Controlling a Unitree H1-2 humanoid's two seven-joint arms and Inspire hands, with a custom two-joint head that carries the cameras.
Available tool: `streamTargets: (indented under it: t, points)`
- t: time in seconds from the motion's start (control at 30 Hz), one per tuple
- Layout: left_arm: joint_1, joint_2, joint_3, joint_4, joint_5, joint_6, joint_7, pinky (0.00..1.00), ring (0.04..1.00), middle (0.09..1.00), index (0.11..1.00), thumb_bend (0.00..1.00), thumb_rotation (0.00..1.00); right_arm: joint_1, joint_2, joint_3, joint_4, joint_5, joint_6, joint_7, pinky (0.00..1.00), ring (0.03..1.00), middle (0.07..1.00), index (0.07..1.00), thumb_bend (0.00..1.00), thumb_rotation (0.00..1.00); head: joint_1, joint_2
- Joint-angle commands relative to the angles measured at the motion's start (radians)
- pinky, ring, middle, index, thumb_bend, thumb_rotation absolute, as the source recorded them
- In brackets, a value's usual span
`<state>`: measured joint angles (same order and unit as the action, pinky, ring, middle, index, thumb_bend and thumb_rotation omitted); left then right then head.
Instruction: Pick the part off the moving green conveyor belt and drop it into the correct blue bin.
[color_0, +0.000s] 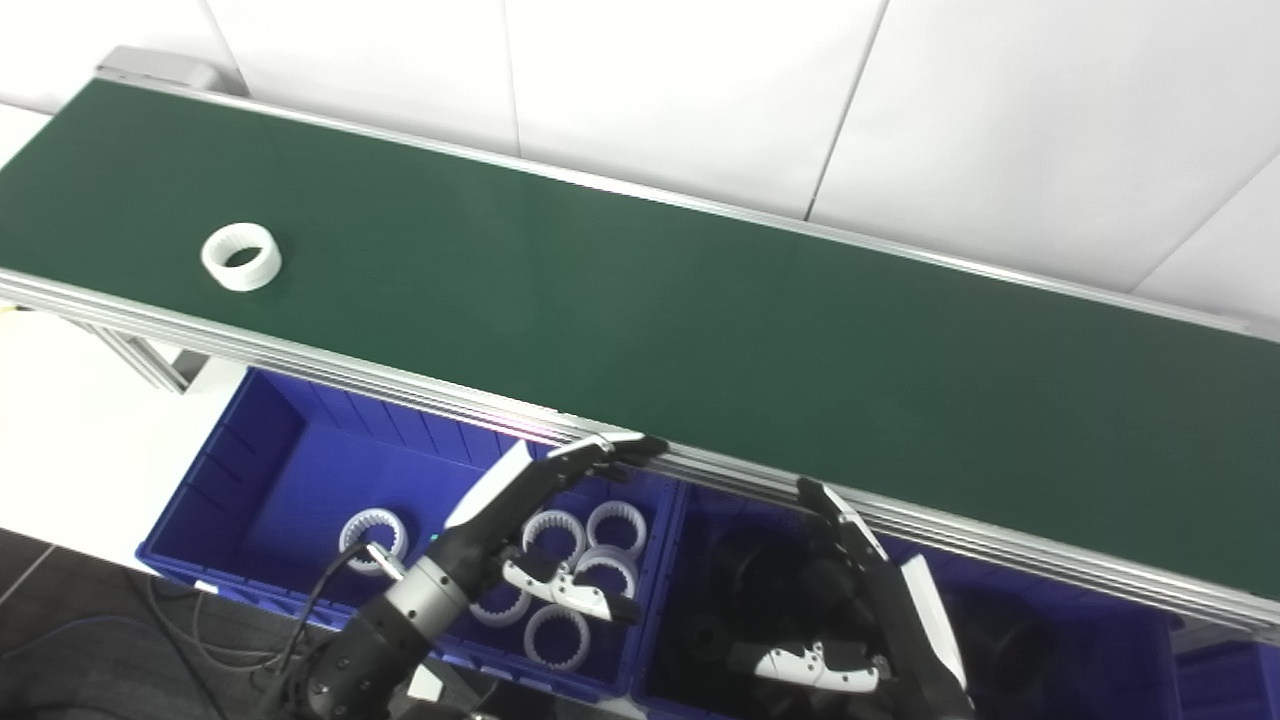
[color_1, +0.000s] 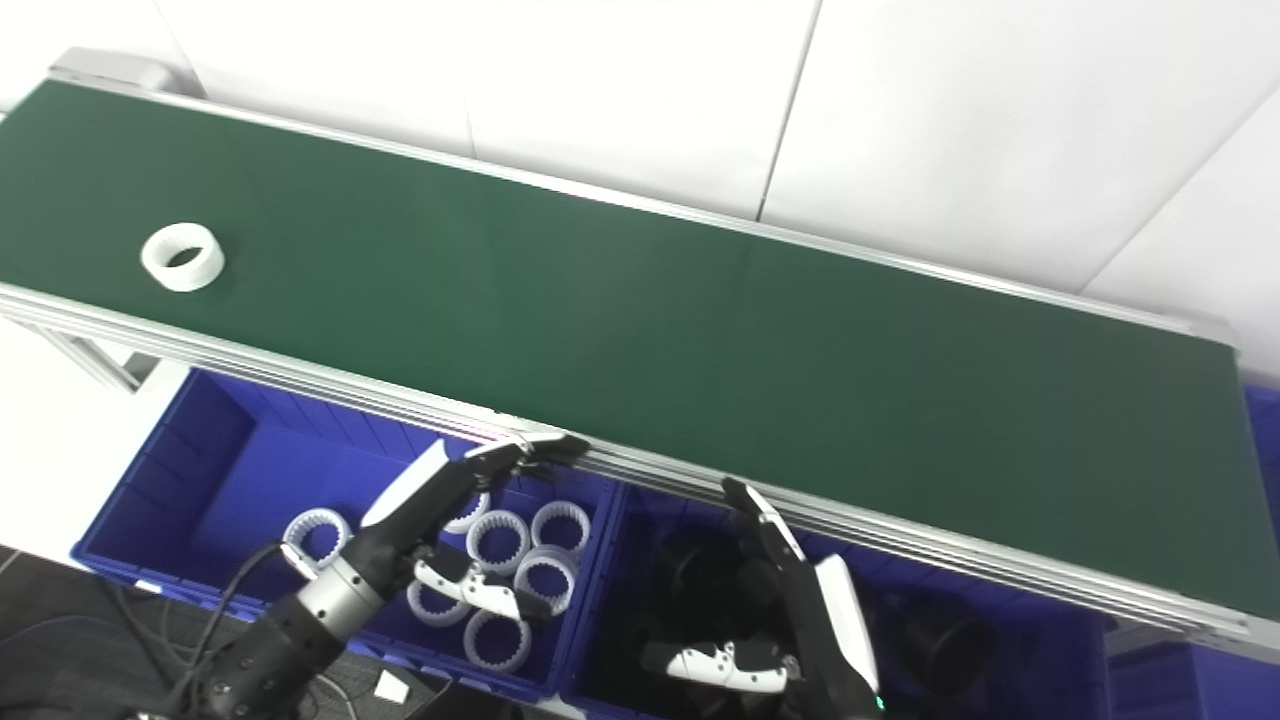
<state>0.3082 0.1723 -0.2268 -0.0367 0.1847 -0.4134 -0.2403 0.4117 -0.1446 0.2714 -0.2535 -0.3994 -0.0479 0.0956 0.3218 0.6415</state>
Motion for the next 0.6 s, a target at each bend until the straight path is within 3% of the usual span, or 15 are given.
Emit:
streamTargets:
  t: [0.0, 0.17, 0.3, 0.57]
  points:
    - [-0.015, -0.005, -0.01, 0.008, 0.032, -0.054, 0.038, 0.78, 0.824, 0.847, 0.826, 0.96, 0.26, -0.005, -0.008, -0.004, -0.009, 0.012, -0.075, -0.02, 0.77, 0.847, 0.881, 0.899, 0.91, 0.23, 0.008, -0.009]
    - [-0.037, -0.001, -0.048, 0.054, 0.046, -0.056, 0.086, 0.77, 0.82, 0.846, 0.824, 0.97, 0.29, -0.018, -0.015, -0.007, 0.038, 0.002, -0.099, -0.037, 0.77, 0.848, 0.873, 0.897, 0.93, 0.26, 0.012, -0.056]
    - [-0.055, 0.008, -0.064, 0.087, 0.05, -0.056, 0.119, 0.76, 0.818, 0.847, 0.823, 0.98, 0.31, -0.035, -0.015, -0.001, 0.071, -0.001, -0.116, -0.049, 0.77, 0.84, 0.868, 0.898, 0.92, 0.22, 0.002, -0.083]
    - [-0.068, 0.019, -0.076, 0.098, -0.055, -0.056, 0.163, 0.73, 0.817, 0.844, 0.813, 1.0, 0.3, -0.065, 0.001, 0.01, 0.135, -0.003, -0.146, -0.067, 0.75, 0.83, 0.861, 0.882, 0.94, 0.18, -0.028, -0.148]
